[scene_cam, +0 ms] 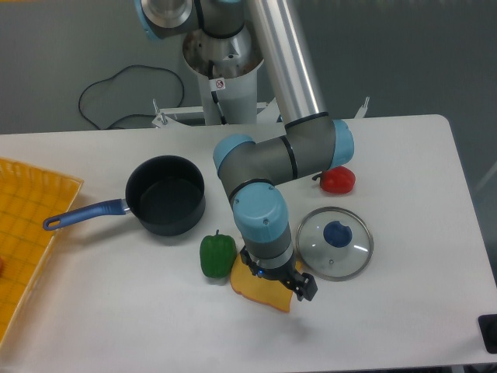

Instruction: Pick up the bread slice

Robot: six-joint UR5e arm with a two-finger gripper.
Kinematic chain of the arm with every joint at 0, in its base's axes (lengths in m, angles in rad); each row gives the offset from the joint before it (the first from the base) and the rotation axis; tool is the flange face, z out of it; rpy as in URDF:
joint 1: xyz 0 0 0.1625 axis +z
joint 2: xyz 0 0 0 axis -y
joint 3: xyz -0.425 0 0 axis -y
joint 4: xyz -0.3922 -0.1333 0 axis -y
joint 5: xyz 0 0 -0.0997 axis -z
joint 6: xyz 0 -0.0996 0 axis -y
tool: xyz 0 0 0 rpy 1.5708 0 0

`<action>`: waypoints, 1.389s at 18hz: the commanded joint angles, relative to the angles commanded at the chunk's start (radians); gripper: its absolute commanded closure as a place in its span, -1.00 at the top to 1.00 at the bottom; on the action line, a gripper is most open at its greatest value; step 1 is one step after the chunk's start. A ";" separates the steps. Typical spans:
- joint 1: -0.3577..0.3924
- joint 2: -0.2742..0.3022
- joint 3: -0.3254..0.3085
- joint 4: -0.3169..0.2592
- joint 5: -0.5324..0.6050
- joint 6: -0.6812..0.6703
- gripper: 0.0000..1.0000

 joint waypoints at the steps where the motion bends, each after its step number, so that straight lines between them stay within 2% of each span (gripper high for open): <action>1: 0.000 0.000 0.000 0.000 0.000 0.000 1.00; 25: 0.003 -0.003 -0.002 -0.002 -0.020 -0.006 1.00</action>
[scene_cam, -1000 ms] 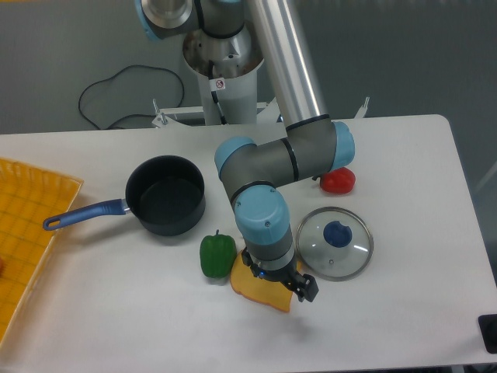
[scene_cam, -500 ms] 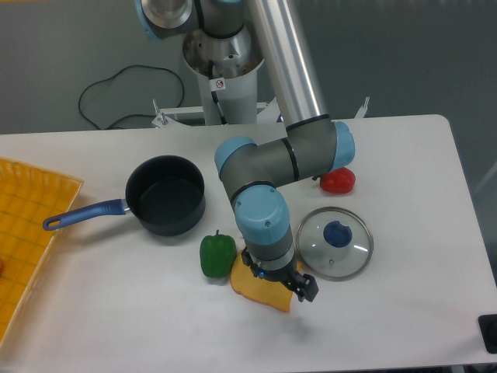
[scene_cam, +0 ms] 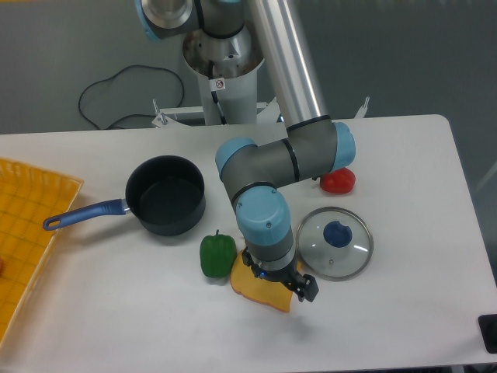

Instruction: Pick up the bread slice

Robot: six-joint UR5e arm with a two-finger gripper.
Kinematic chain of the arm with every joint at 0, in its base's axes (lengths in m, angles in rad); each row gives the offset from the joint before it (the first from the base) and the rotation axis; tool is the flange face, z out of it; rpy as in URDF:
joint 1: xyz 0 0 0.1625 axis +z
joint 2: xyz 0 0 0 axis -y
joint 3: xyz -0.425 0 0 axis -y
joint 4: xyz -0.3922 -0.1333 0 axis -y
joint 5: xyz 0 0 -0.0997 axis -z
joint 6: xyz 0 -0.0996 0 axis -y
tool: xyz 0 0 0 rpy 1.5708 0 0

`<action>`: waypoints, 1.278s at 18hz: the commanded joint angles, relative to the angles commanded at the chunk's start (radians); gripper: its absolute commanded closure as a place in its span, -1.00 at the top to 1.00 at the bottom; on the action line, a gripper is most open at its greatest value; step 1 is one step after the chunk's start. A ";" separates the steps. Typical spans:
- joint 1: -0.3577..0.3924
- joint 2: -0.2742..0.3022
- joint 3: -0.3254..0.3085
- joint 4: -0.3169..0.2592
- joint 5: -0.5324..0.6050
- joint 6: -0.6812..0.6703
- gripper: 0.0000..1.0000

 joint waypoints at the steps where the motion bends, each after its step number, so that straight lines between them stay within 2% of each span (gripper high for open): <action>1: 0.000 0.002 0.000 0.000 -0.002 -0.002 1.00; 10: 0.002 -0.008 -0.009 0.000 -0.087 -0.006 1.00; 15: 0.003 0.006 -0.032 0.002 -0.088 0.005 1.00; 23: 0.014 0.006 -0.034 0.005 -0.088 0.032 1.00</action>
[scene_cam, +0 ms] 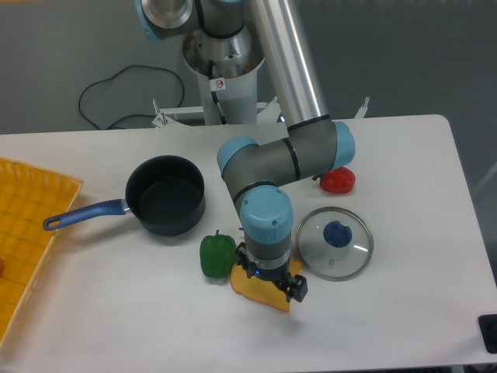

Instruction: Pick up the bread slice

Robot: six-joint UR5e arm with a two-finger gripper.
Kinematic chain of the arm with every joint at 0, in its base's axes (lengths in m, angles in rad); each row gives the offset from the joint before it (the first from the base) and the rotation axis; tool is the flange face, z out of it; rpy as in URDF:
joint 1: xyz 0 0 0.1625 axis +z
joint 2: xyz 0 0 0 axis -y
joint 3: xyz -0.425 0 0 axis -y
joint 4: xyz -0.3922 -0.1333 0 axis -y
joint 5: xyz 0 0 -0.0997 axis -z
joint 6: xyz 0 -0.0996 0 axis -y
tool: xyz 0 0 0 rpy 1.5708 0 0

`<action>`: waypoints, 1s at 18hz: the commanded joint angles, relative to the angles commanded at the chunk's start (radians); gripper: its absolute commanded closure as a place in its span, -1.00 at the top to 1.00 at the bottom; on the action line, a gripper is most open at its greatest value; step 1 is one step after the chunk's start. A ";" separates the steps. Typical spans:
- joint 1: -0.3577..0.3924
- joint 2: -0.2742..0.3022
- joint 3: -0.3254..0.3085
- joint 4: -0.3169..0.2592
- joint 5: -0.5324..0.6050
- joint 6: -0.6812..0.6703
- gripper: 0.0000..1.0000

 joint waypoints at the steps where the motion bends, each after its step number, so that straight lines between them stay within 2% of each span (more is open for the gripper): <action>1: 0.002 0.000 0.000 0.000 0.000 0.006 1.00; 18: 0.002 -0.002 -0.008 -0.002 -0.020 -0.001 1.00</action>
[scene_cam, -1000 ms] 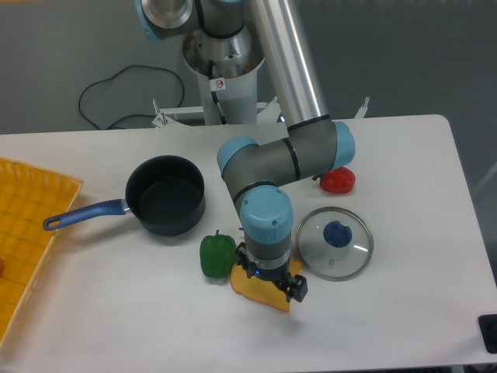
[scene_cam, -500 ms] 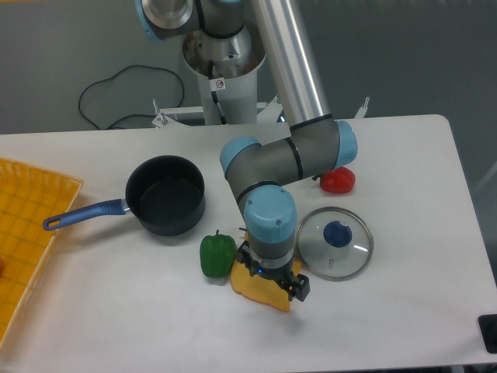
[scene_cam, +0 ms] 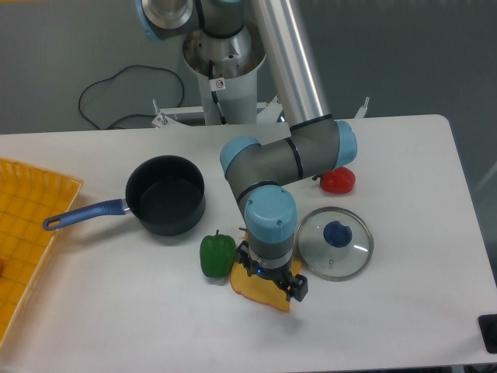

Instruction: Pick up the bread slice

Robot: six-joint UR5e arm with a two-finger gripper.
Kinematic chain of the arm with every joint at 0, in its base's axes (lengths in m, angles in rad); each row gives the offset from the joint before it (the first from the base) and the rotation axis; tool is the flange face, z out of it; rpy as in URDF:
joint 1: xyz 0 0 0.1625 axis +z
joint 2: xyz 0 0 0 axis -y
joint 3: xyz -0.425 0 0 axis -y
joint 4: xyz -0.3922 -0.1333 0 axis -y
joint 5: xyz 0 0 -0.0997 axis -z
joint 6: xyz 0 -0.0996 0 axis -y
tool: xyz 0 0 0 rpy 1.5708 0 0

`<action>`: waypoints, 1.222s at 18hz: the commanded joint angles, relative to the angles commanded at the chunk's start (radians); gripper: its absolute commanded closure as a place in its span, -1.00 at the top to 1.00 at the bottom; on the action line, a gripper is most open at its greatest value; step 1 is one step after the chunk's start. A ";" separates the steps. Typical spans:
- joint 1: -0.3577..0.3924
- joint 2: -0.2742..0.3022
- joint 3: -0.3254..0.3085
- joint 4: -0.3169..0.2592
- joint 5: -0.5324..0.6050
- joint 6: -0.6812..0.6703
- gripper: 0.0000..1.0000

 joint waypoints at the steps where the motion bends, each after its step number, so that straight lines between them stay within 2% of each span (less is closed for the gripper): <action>1: -0.002 0.002 0.000 0.000 0.000 0.000 1.00; 8: -0.008 -0.005 -0.005 0.002 -0.008 -0.003 1.00; 13: -0.006 -0.005 -0.040 0.002 -0.008 -0.003 1.00; 22: -0.005 -0.023 -0.041 0.002 -0.005 -0.035 1.00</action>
